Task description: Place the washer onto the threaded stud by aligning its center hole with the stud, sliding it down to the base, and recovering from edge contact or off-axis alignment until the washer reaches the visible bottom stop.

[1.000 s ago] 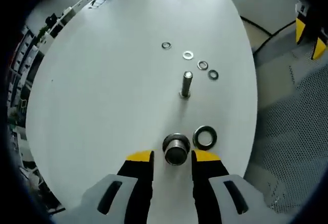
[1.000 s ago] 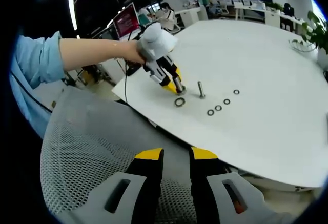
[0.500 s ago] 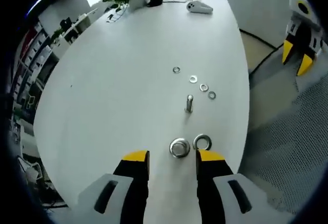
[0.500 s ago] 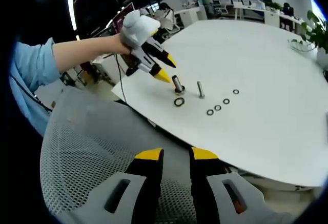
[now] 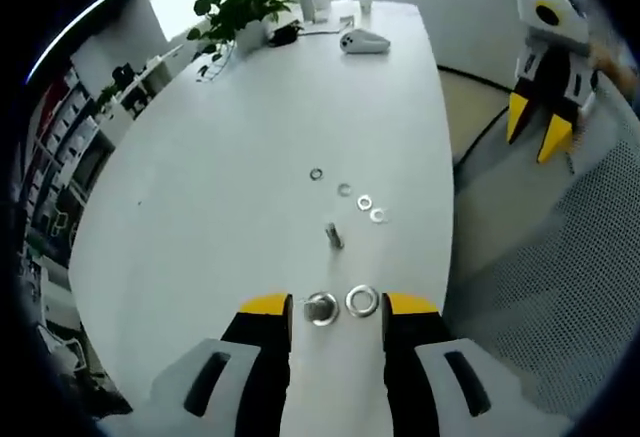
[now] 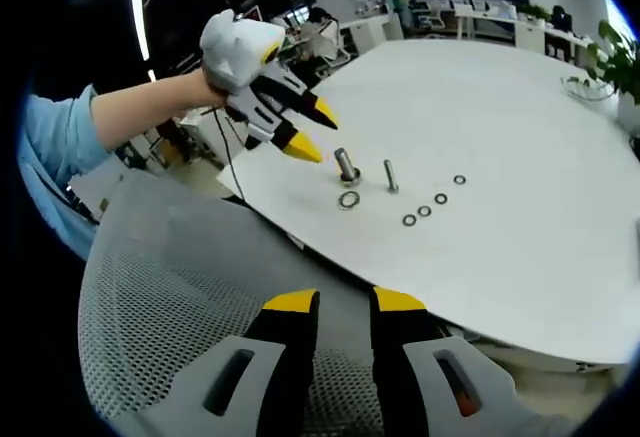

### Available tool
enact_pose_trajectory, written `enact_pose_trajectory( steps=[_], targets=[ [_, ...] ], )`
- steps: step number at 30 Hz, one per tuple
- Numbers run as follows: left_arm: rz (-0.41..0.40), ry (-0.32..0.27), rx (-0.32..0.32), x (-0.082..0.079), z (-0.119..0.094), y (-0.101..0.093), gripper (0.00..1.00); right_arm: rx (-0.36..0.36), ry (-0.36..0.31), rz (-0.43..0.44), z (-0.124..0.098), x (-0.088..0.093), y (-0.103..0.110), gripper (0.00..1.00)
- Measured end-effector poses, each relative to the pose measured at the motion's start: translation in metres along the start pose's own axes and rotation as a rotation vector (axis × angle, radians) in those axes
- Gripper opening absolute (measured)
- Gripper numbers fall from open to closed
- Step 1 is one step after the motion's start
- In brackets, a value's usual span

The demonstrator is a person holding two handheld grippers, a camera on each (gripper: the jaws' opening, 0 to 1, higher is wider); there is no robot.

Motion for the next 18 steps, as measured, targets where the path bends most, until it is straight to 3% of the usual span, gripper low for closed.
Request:
enact_pose_trajectory(
  steps=[9,13,14,16,18],
  targets=[
    [0.005,0.032,0.105,0.011,0.019,-0.029,0.34,0.001,-0.004,0.004,0.000,0.000,0.000,0.22],
    [0.031,0.080,0.133,0.022,0.034,-0.037,0.34,0.002,-0.006,0.005,-0.001,-0.001,0.000,0.22],
    [0.034,0.122,0.148,0.029,0.038,-0.040,0.34,0.002,-0.006,0.005,-0.001,-0.001,0.000,0.22],
    [0.043,0.114,0.146,0.029,0.046,-0.040,0.33,0.002,-0.007,0.006,-0.001,-0.001,0.000,0.22],
    [0.049,0.148,0.153,0.036,0.062,-0.040,0.33,0.003,-0.007,0.008,-0.001,-0.001,0.000,0.22]
  ],
)
Point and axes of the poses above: the point that each gripper's makers call its tool centre point, and the gripper's own axes: z roughly forward along the fingers, y roughly to its left, x roughly out of its underside, the point moved 1 cm from there along -z, roughly backward along the fingers, and after that the axes turned 9 degrees about y, right-handed, at the moved point
